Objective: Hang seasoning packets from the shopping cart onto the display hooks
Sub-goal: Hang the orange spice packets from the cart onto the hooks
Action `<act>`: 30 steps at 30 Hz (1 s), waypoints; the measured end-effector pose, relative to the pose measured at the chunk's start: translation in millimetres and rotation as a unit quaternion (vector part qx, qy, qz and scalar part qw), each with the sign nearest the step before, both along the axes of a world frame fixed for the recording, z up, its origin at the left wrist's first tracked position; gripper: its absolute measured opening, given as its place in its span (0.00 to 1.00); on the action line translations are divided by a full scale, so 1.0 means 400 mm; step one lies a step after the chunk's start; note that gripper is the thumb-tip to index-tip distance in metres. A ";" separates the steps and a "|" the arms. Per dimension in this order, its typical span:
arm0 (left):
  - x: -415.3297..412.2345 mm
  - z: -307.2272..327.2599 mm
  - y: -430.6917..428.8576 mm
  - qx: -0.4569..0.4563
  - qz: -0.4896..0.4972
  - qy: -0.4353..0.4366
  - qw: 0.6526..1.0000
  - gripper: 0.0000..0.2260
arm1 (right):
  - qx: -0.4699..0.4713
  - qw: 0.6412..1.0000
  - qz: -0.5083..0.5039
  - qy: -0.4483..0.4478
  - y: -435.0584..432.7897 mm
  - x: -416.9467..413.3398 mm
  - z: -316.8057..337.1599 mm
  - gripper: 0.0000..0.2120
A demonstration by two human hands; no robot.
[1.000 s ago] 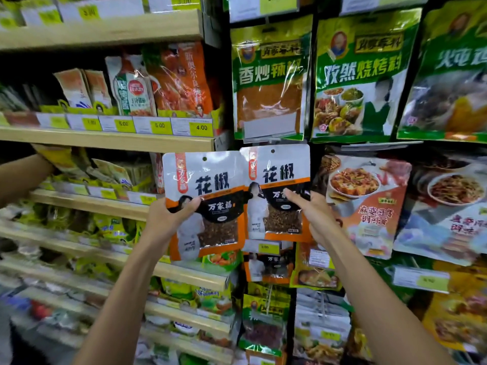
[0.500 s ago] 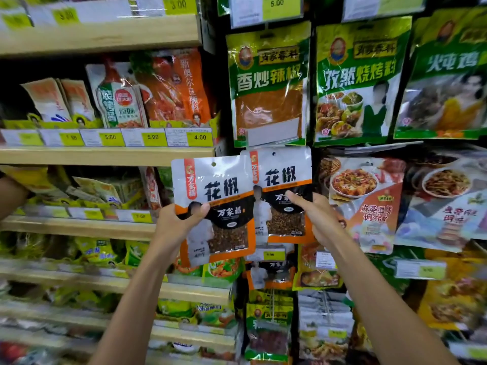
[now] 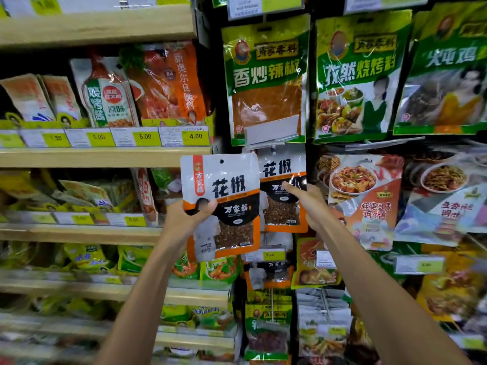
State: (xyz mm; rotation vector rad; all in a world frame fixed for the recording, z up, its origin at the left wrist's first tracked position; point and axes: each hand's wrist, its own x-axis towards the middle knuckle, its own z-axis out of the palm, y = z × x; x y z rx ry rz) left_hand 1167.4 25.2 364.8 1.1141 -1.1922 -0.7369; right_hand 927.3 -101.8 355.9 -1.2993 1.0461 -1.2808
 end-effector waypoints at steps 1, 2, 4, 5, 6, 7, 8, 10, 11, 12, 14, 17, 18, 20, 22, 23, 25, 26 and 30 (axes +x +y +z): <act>-0.003 -0.003 -0.003 0.005 0.002 0.001 1.000 0.17 | 0.001 1.000 -0.006 0.003 -0.013 0.007 0.001 0.31; -0.007 -0.006 -0.006 0.006 0.001 -0.001 1.000 0.17 | 0.004 1.000 -0.010 0.003 -0.025 0.015 0.003 0.34; -0.010 -0.013 -0.011 0.014 -0.007 -0.003 1.000 0.15 | 0.019 1.000 -0.018 0.005 -0.050 0.031 0.010 0.39; -0.012 -0.016 -0.013 0.021 -0.012 -0.004 1.000 0.14 | 0.031 0.999 -0.025 0.010 -0.062 0.038 0.013 0.40; -0.014 -0.019 -0.014 0.027 -0.016 -0.005 0.999 0.15 | 0.042 0.999 -0.030 0.016 -0.073 0.045 0.017 0.39; -0.014 -0.021 -0.014 0.034 -0.019 -0.006 0.999 0.17 | 0.050 0.998 -0.033 0.023 -0.085 0.050 0.020 0.37; -0.014 -0.024 -0.016 0.042 -0.023 -0.007 0.999 0.19 | 0.056 0.997 -0.038 0.031 -0.094 0.053 0.020 0.35; -0.016 -0.028 -0.016 0.047 -0.021 -0.016 0.999 0.16 | 0.067 0.995 -0.053 0.053 -0.097 0.057 0.015 0.33; -0.017 -0.030 -0.016 0.048 -0.018 -0.017 0.999 0.15 | 0.068 0.993 -0.060 0.070 -0.093 0.056 0.009 0.31; -0.018 -0.033 -0.017 0.047 -0.020 -0.016 0.999 0.15 | 0.061 0.992 -0.073 0.089 -0.084 0.056 0.000 0.29; -0.021 -0.036 -0.016 0.045 -0.034 -0.020 0.998 0.20 | 0.026 0.982 -0.124 0.140 -0.041 0.051 -0.025 0.23; -0.035 -0.041 -0.021 0.064 -0.051 -0.016 0.996 0.17 | -0.024 0.976 -0.180 0.119 0.058 0.041 -0.067 0.16; -0.041 -0.044 -0.026 0.067 -0.055 -0.015 0.996 0.15 | -0.029 0.984 -0.163 0.072 0.090 0.039 -0.077 0.15; -0.062 -0.045 -0.036 0.066 -0.056 -0.024 0.996 0.09 | -0.005 0.996 -0.081 -0.041 0.147 0.035 -0.075 0.14; -0.093 -0.037 -0.040 0.064 -0.065 -0.031 0.995 0.13 | 0.001 0.997 -0.013 -0.082 0.185 0.027 -0.063 0.13; -0.107 -0.036 -0.044 0.058 -0.074 -0.027 0.995 0.16 | -0.013 0.998 0.003 -0.069 0.195 0.023 -0.057 0.14; -0.133 -0.025 -0.047 0.052 -0.087 -0.025 0.995 0.14 | -0.039 0.998 0.004 -0.052 0.208 0.017 -0.045 0.15; -0.143 -0.018 -0.048 0.056 -0.094 -0.031 0.993 0.08 | -0.044 0.998 -0.005 -0.054 0.209 0.012 -0.041 0.15; -0.153 0.018 -0.043 -0.005 -0.047 -0.110 0.993 0.03 | -0.036 0.996 -0.016 -0.075 0.200 -0.015 -0.040 0.13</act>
